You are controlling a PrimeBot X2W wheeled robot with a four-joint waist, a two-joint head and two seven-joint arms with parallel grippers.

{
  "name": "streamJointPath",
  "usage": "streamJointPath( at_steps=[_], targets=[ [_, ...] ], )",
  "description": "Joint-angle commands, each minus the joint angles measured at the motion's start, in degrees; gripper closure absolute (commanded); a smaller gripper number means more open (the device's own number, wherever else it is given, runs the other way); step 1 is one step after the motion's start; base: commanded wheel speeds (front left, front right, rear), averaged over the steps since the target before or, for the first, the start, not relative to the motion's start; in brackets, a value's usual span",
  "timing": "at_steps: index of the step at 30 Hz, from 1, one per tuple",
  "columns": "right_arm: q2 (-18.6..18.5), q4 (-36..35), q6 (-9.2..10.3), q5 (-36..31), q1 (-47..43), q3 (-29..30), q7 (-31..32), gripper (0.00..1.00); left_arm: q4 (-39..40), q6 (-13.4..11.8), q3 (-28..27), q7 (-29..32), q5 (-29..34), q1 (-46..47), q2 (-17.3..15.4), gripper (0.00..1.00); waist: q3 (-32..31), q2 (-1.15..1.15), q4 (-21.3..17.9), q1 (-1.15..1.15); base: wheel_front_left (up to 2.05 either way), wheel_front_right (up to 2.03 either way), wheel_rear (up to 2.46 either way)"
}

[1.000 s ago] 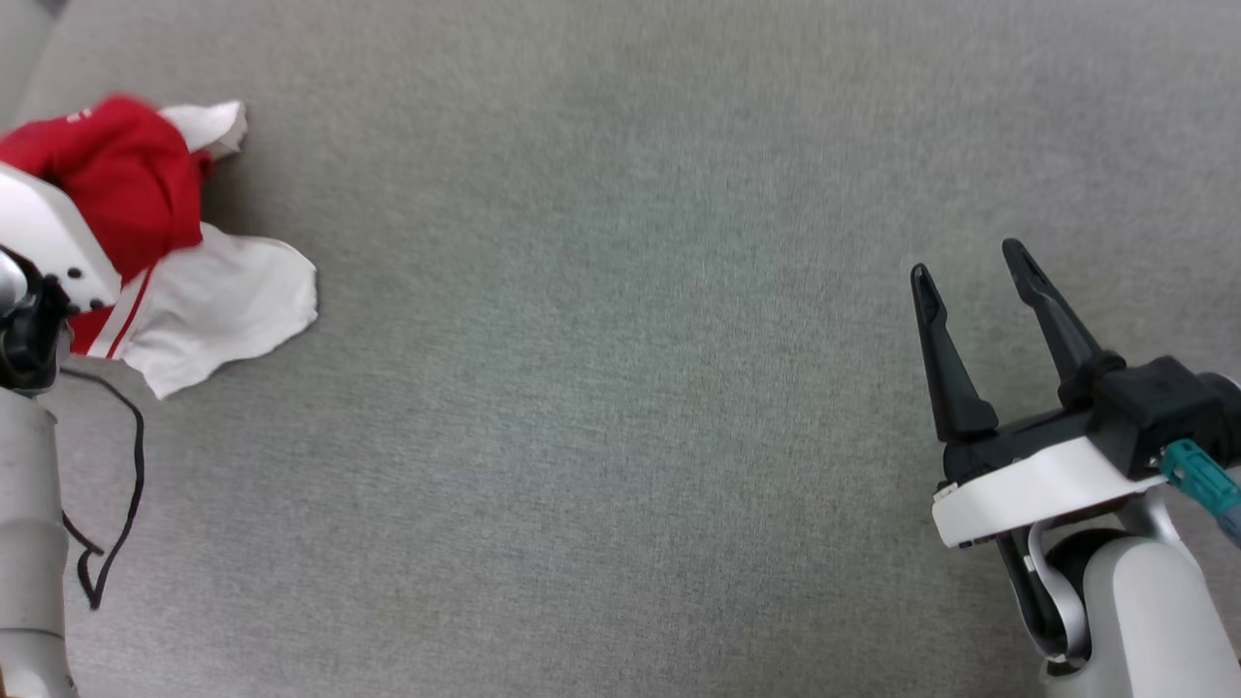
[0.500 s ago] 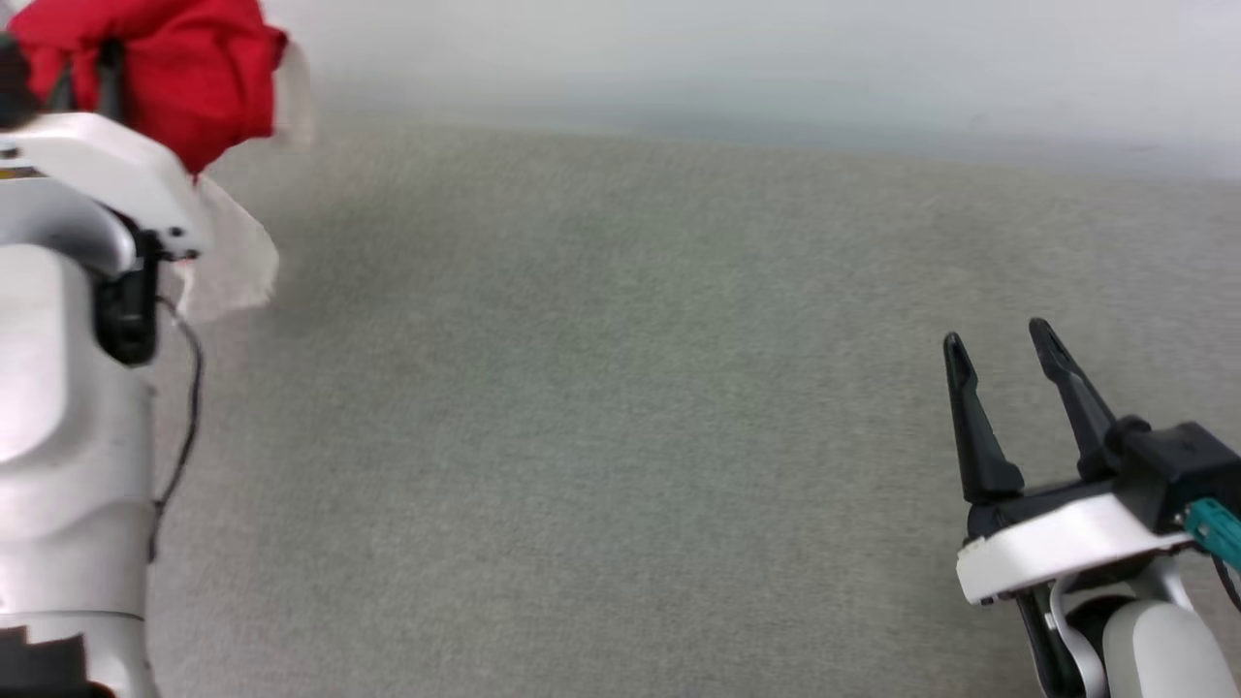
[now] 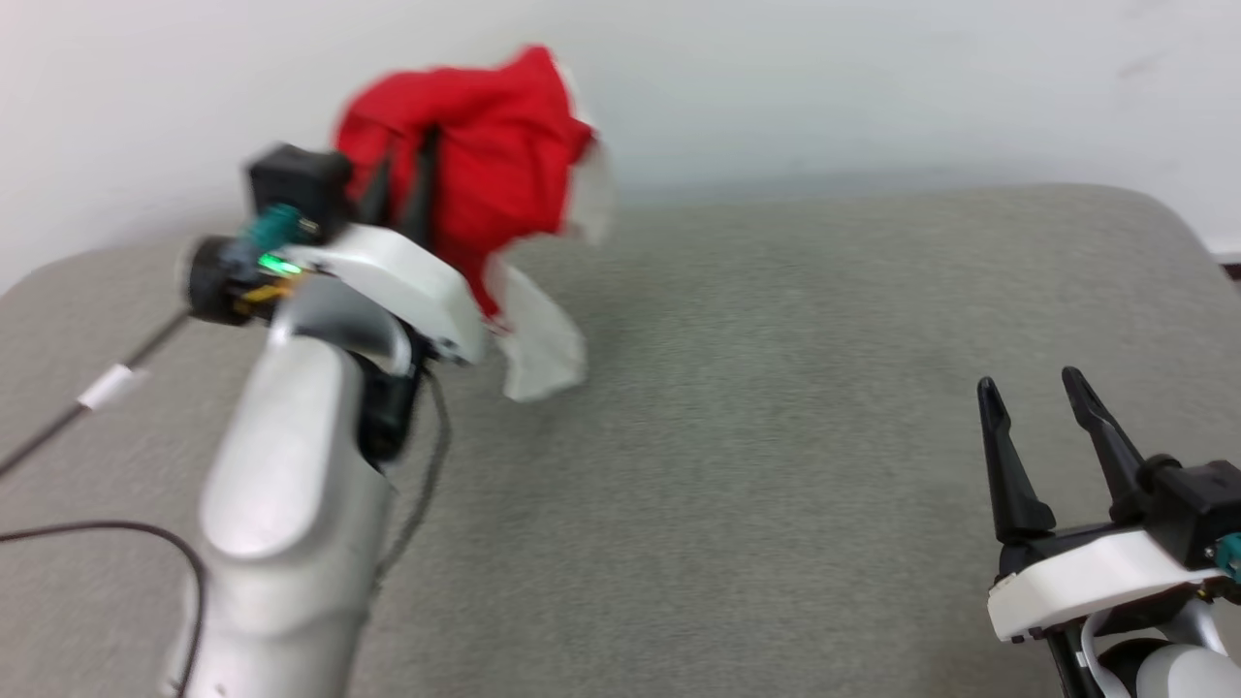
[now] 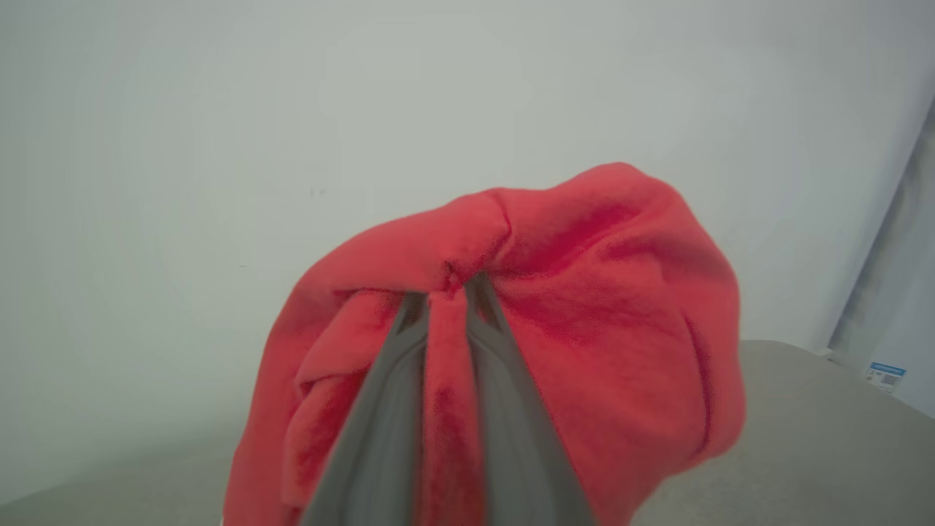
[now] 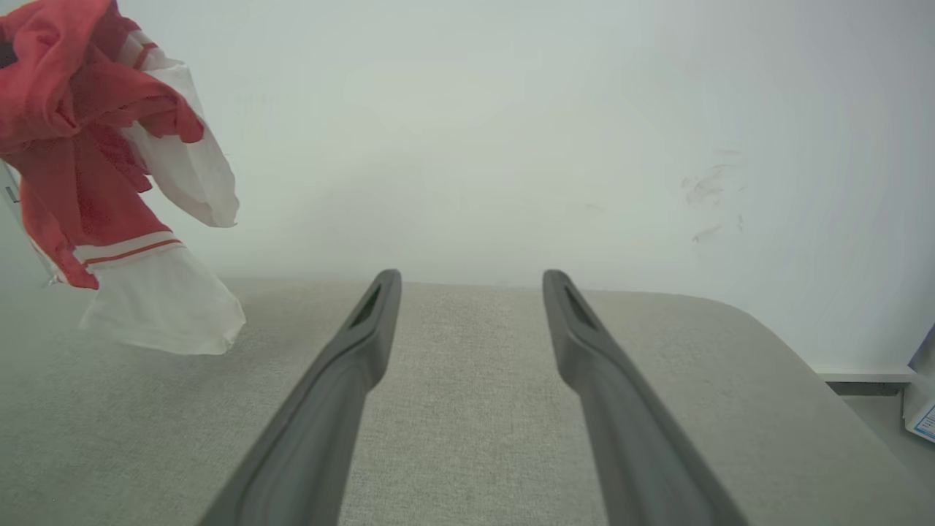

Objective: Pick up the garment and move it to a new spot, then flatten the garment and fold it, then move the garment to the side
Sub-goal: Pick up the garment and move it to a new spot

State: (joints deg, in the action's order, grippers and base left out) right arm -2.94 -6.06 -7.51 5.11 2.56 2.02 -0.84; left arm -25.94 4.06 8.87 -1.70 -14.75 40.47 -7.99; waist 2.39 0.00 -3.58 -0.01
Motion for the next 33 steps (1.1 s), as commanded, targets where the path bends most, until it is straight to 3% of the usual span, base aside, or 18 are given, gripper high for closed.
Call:
streamJointPath(
  at_steps=[1,10,19,20,21,22,23,24,33],
  targets=[
    [0.1,-0.5,0.04,0.4,-0.8,0.2,0.3,0.0,1.0,0.3,0.7,0.1,-0.2,-1.7,0.8,1.0,-0.9,0.0,-2.9,0.01,0.0,0.0,0.0],
    [0.1,-2.4,0.03,1.3,-2.0,1.4,1.2,0.0,8.1,-0.4,7.3,0.2,-1.8,-13.5,4.1,1.0,2.2,0.0,-7.4,0.01,0.0,0.0,0.0],
    [0.1,-1.9,0.03,3.3,-0.1,0.3,0.1,0.0,8.2,-4.4,12.7,0.9,-3.2,-27.9,4.9,1.0,5.5,0.0,-6.8,0.01,0.0,0.0,0.0],
    [0.1,-1.7,0.03,3.4,0.1,0.1,-0.1,0.0,8.3,-4.8,13.4,1.0,-3.3,-29.1,4.9,0.95,5.5,0.0,-6.5,0.01,0.0,0.0,0.0],
    [0.1,-1.4,0.04,3.4,0.2,0.1,-0.1,0.0,8.4,-5.1,14.1,1.0,-3.4,-29.9,4.9,0.7,5.4,0.0,-6.2,0.01,0.0,0.0,0.0],
    [0.1,-1.2,0.04,3.3,0.2,0.2,-0.2,0.0,8.5,-5.3,14.7,1.1,-3.9,-30.7,5.0,0.56,5.2,0.0,-5.9,0.01,0.0,0.0,0.0],
    [0.1,-1.0,0.04,3.2,0.4,0.3,-0.4,0.0,8.8,-5.6,15.3,1.0,-4.4,-31.3,5.1,0.23,5.1,0.0,-5.5,0.01,0.0,0.0,0.0],
    [0.1,-0.8,0.04,3.1,0.4,0.5,-0.5,0.0,9.2,-5.8,15.6,0.6,-4.9,-31.4,5.1,0.0,4.9,0.0,-5.0,0.01,0.0,0.0,0.0],
    [0.1,0.1,0.03,3.0,-1.7,1.6,0.2,0.0,14.0,-8.4,15.2,-5.3,-4.4,-28.2,4.3,0.0,0.9,0.0,-0.7,0.01,0.0,0.0,0.0]
  ],
)
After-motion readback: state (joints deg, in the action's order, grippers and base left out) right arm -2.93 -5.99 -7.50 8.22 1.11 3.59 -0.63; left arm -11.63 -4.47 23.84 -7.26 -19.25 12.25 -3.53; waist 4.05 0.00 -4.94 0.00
